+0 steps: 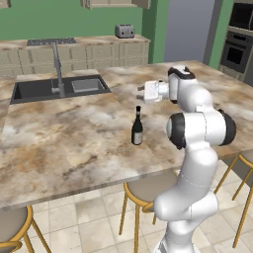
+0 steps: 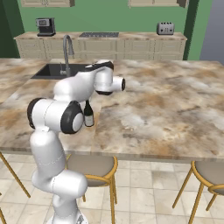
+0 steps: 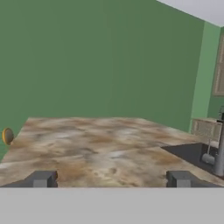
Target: Get the candle and the wine from the cabinet and move them to the dining counter.
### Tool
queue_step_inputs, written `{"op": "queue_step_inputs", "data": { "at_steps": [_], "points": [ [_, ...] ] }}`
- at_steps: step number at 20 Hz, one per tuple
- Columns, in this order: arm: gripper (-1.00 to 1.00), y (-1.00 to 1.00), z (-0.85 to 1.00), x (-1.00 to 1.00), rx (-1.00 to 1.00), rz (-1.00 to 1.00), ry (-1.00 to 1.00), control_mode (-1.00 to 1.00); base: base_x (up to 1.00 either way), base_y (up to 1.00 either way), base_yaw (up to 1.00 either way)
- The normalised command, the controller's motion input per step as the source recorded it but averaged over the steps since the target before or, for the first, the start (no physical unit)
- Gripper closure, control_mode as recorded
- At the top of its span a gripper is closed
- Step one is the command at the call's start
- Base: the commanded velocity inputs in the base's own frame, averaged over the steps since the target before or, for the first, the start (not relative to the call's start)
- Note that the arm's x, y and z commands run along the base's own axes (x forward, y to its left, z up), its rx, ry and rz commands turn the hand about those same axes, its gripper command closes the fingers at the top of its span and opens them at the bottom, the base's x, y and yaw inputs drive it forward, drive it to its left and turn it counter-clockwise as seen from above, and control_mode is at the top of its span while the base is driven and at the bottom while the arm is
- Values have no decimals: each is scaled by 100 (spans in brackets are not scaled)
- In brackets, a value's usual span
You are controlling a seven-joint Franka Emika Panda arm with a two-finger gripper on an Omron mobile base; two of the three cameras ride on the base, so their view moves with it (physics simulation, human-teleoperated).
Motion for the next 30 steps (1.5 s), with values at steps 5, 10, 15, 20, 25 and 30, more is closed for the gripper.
{"op": "queue_step_inputs", "data": {
  "at_steps": [5,10,15,20,25,30],
  "points": [
    [-100,-7,85,-55,0,-12,0,-100,0,0,0],
    [-100,-1,87,-80,0,-23,1,-100,0,0,0],
    [-100,-8,76,-70,0,-33,1,-100,0,0,0],
    [-100,-2,94,-85,0,-36,12,-100,0,0,0],
    [-100,-8,71,-96,0,-37,14,-100,0,0,0],
    [-100,-23,57,-100,0,-35,14,-100,0,0,0]
  ]
}}
